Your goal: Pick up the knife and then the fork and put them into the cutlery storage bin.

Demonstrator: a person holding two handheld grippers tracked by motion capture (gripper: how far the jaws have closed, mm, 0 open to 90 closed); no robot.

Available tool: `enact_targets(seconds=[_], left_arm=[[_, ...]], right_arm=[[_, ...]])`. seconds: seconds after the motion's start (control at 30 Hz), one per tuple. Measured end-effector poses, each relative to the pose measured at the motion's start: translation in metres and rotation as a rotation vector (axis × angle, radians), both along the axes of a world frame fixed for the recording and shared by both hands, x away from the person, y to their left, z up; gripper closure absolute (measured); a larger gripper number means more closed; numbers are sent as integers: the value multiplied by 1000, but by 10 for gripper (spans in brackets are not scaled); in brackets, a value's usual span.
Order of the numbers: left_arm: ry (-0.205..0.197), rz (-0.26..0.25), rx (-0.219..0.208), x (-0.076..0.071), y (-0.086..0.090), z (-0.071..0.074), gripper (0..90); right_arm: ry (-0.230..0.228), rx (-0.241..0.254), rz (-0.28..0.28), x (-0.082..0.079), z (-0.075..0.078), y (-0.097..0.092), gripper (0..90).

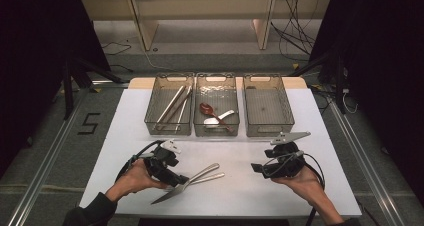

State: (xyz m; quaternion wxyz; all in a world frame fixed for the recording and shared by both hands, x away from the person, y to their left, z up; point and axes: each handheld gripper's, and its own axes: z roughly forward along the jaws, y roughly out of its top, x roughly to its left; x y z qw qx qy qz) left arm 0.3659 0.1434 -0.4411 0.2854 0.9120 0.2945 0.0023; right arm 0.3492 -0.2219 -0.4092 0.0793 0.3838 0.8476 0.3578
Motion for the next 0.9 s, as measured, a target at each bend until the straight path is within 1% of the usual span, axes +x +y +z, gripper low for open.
enact_targets(seconds=[0.13,0.2,0.27,0.3,0.43,0.53,0.63,0.7,0.73,0.77,0.8,0.83,0.9], left_arm=[[4,-22,17,1,-6,-2,280],[4,-46,50,2,-9,-4,296],[9,-61,74,2,-12,-7,316],[10,-59,74,2,-13,-8,323],[45,-95,103,2,-18,-13,363],[70,-113,127,3,-22,-17,401],[82,-137,147,2,-27,-21,451],[86,-149,155,1,-30,-24,501],[74,-159,170,0,-32,-24,517],[53,-160,187,-1,-33,-24,544],[42,-158,197,-1,-33,-24,585],[41,-155,200,-1,-33,-24,615],[42,-156,197,0,-33,-24,629]], right_arm=[[-1,-7,0,1,0,0,292],[-2,-7,-1,2,0,0,292],[-3,-8,-1,2,0,1,292],[-3,-9,0,2,0,1,292],[0,-15,10,2,0,4,292],[3,-16,12,3,0,5,292],[6,-16,11,4,-1,4,293],[3,-18,12,4,-1,4,294],[6,-16,10,4,-1,5,294],[6,-16,10,4,-1,5,295],[5,-17,11,4,-1,5,295],[3,-17,13,4,-1,5,295],[3,-17,12,4,-1,5,296]])
